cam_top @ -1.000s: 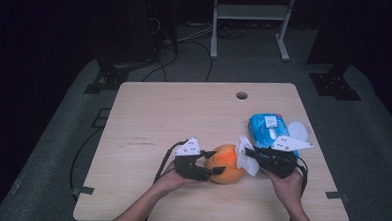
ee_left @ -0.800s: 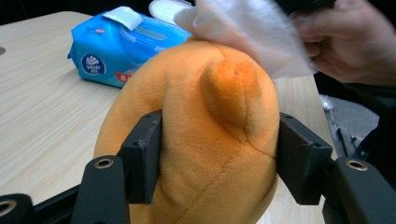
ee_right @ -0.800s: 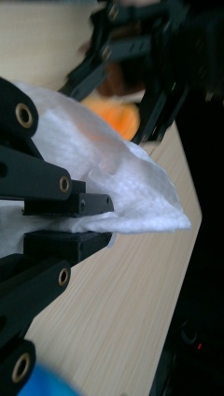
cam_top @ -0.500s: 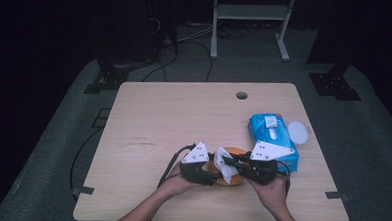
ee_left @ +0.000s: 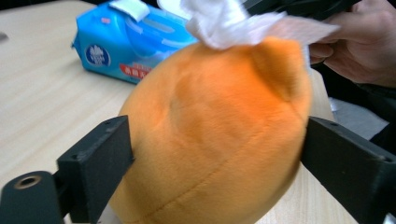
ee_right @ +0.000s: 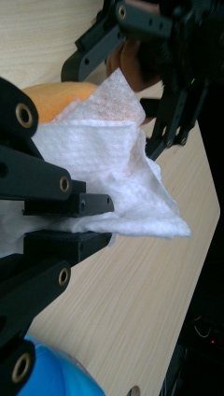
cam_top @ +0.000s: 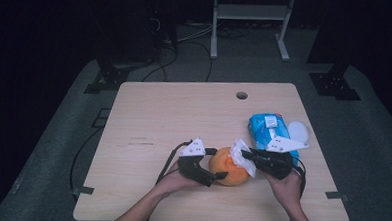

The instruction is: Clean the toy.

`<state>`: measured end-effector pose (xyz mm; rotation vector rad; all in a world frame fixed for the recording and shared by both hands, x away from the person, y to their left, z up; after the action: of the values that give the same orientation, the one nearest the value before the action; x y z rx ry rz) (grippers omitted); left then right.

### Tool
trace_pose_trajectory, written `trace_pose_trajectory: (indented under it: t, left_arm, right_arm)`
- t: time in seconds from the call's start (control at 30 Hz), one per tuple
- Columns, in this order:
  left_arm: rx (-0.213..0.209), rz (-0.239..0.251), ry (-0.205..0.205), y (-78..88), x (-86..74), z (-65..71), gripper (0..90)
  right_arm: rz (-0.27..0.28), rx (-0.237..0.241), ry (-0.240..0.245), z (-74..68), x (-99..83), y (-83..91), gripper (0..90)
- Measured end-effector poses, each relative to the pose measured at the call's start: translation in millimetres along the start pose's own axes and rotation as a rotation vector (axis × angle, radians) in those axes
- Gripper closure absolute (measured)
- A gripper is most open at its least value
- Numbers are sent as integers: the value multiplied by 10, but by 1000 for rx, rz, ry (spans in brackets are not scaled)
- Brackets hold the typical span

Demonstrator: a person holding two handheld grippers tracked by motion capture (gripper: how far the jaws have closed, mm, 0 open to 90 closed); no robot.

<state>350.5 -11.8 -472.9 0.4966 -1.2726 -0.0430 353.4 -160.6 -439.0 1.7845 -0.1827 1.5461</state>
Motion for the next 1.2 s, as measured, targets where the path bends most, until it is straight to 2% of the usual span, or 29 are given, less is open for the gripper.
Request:
trace_pose_trajectory:
  t: [0.1,0.13,0.23,0.3,0.33,0.4,0.47,0.53,0.67,0.73,0.8,0.9,0.97,1.03,1.07,1.2]
  left_arm:
    - [-15,-14,-19,-32,-25,17,86]
    - [-21,-18,-33,-32,-29,31,116]
    - [-4,-22,-65,-27,-28,52,246]
    - [16,-20,-73,-25,-14,60,304]
    - [23,-21,-76,-26,-9,65,320]
    - [35,-22,-86,-24,-4,73,356]
    - [35,-21,-88,-21,-3,80,375]
    - [33,-24,-94,-15,-7,90,394]
    - [20,-27,-102,-18,-10,109,381]
    - [5,-26,-98,-30,-4,125,317]
    - [5,-3,-90,-43,18,117,212]
    - [20,-8,-68,-77,4,75,85]
    - [9,-12,-68,-102,-24,71,62]
    - [-4,-15,-76,-119,-36,86,75]
    - [-6,-17,-83,-110,-33,91,115]
    - [6,-6,-107,-49,7,97,350]
  right_arm:
    - [1,8,13,-42,14,-24,823]
    - [0,7,20,-66,25,-28,823]
    - [18,29,42,-162,87,-27,824]
    - [45,67,48,-255,151,-24,824]
    - [58,88,59,-319,190,-25,824]
    - [59,101,105,-443,253,-33,824]
    - [54,95,126,-480,271,-35,823]
    - [48,87,121,-435,252,-26,823]
    - [13,28,81,-173,112,-8,822]
    - [-7,12,22,-48,26,16,821]
    - [-21,0,1,34,-40,30,821]
    - [-27,4,-4,37,-57,31,821]
    - [-26,20,13,-24,-36,14,821]
    - [-25,21,34,-62,-22,-11,820]
    - [-27,17,39,-74,-18,-18,820]
    - [-13,1,29,-53,12,-4,820]
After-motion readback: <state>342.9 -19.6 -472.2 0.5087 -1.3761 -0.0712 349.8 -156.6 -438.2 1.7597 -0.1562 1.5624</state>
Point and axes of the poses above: each handheld gripper's, and its own axes: y roughly backward along the jaws, x roughly out of its top, z roughly to its right, the point moved 8 cm from there along -y, roughly forward along the jaws, and after that the axes turned 3 degrees about y, right-handed, at the moved point
